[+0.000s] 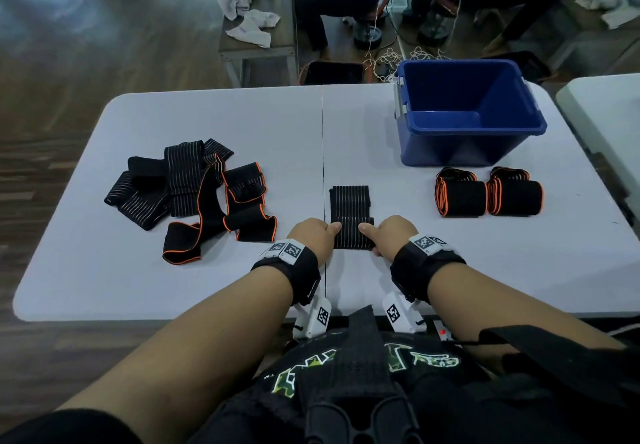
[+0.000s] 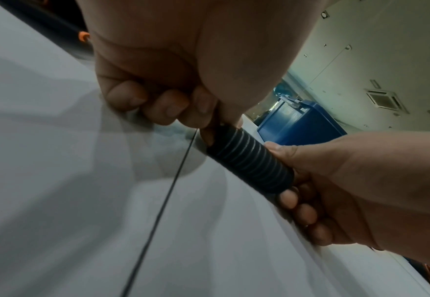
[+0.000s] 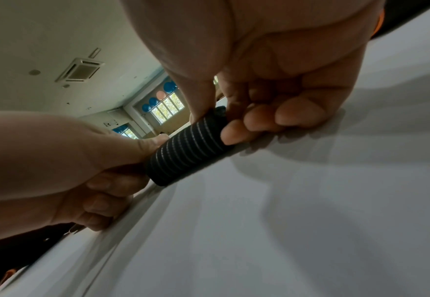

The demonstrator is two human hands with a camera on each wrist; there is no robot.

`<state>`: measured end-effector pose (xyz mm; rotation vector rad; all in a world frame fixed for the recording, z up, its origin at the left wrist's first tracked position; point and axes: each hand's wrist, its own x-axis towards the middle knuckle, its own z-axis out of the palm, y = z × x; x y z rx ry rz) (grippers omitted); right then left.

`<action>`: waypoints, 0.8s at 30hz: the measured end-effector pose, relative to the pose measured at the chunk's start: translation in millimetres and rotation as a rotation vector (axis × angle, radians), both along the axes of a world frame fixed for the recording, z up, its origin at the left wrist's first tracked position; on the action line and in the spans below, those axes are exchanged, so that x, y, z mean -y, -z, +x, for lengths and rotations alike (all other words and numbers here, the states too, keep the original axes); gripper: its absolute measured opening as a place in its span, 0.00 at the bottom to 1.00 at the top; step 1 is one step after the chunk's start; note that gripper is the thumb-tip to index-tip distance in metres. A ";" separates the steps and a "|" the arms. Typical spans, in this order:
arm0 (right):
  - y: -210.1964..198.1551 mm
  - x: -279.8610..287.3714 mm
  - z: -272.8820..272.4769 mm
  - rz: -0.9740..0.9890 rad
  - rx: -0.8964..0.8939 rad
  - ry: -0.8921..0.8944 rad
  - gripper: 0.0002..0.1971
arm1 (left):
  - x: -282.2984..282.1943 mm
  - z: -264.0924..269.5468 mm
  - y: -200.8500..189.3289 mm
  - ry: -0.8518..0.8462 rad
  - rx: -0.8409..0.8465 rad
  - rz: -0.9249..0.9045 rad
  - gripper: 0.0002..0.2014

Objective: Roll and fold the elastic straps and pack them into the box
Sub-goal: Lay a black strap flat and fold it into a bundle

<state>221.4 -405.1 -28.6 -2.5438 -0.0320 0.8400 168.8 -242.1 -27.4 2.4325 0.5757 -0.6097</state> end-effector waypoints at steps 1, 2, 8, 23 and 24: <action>0.4 -0.4 -0.2 -0.003 -0.001 0.004 0.30 | 0.5 0.9 0.7 -0.003 -0.013 0.008 0.27; 0.3 -1.3 -0.6 -0.005 -0.004 0.014 0.30 | 1.0 2.0 1.2 -0.006 -0.021 0.015 0.27; -6.8 -11.0 -3.2 -0.073 0.026 -0.005 0.25 | 7.8 0.1 -13.3 0.193 0.015 0.313 0.17; 5.6 3.7 1.2 -0.089 0.369 -0.434 0.19 | -11.1 -13.4 -9.1 0.403 0.236 0.328 0.26; 5.2 8.4 2.2 -0.055 0.347 -0.442 0.22 | -14.2 -13.8 -8.9 0.395 0.224 0.319 0.27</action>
